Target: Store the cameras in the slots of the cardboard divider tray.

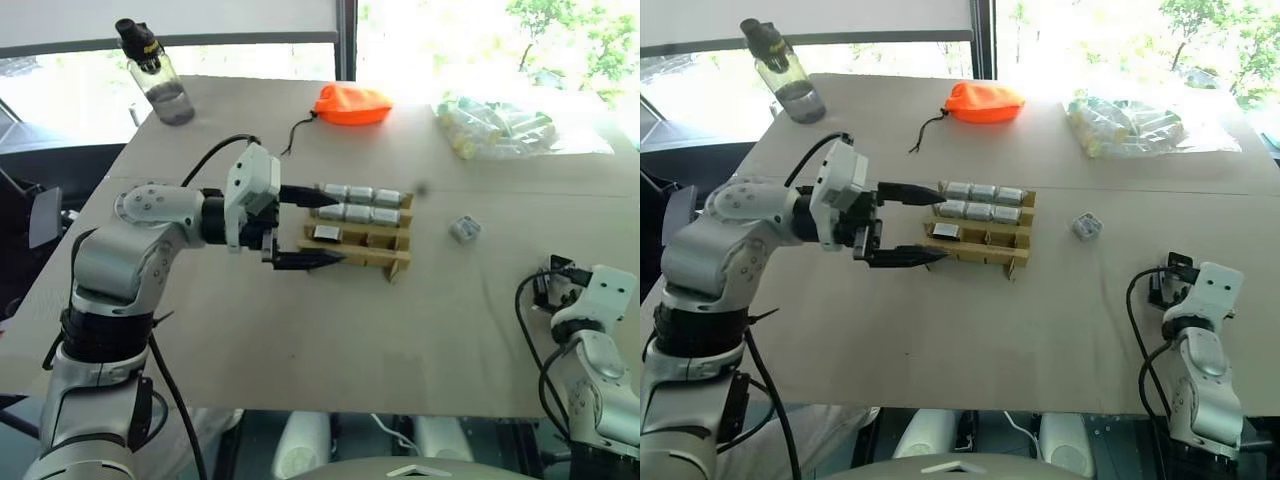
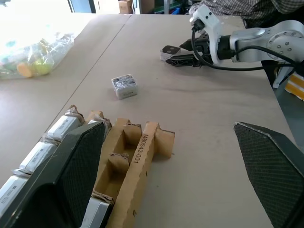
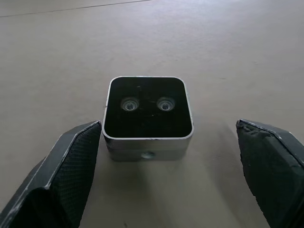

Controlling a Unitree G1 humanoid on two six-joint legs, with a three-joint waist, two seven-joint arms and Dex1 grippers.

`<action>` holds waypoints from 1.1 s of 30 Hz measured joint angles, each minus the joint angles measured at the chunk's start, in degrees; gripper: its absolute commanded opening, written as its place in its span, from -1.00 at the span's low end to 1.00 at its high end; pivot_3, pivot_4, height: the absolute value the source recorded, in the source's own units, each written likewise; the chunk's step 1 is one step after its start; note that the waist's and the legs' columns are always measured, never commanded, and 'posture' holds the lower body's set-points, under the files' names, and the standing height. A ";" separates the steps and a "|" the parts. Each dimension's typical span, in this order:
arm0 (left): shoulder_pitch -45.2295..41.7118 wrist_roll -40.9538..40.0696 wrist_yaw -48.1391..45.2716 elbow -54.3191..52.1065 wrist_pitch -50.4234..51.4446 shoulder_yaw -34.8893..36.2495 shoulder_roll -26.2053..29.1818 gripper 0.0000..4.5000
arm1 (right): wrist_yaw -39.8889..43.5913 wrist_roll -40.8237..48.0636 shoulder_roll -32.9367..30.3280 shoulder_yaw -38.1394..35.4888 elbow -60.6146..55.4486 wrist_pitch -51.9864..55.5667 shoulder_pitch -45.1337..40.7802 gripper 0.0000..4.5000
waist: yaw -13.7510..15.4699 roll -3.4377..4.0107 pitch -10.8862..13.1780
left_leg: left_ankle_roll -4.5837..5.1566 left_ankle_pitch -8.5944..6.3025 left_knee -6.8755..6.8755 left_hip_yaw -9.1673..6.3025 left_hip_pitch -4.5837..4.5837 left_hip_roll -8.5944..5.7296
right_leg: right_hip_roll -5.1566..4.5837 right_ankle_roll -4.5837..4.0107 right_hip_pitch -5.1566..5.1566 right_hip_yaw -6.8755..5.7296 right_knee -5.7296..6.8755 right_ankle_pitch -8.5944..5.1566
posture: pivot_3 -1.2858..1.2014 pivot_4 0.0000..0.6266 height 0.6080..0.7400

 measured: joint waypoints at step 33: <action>-17.13 8.94 -3.85 22.46 -6.81 -14.81 -6.52 1.00 | 23.67 -42.10 -36.22 30.39 5.20 -56.95 -15.75 -0.13 | -1.05 -0.14 0.09 | 0.00 0.01 -0.12 0.40 -0.06 -0.04 | 0.18 0.02 -0.28 0.05 -0.10 -0.01 | 0.03 -0.52 0.78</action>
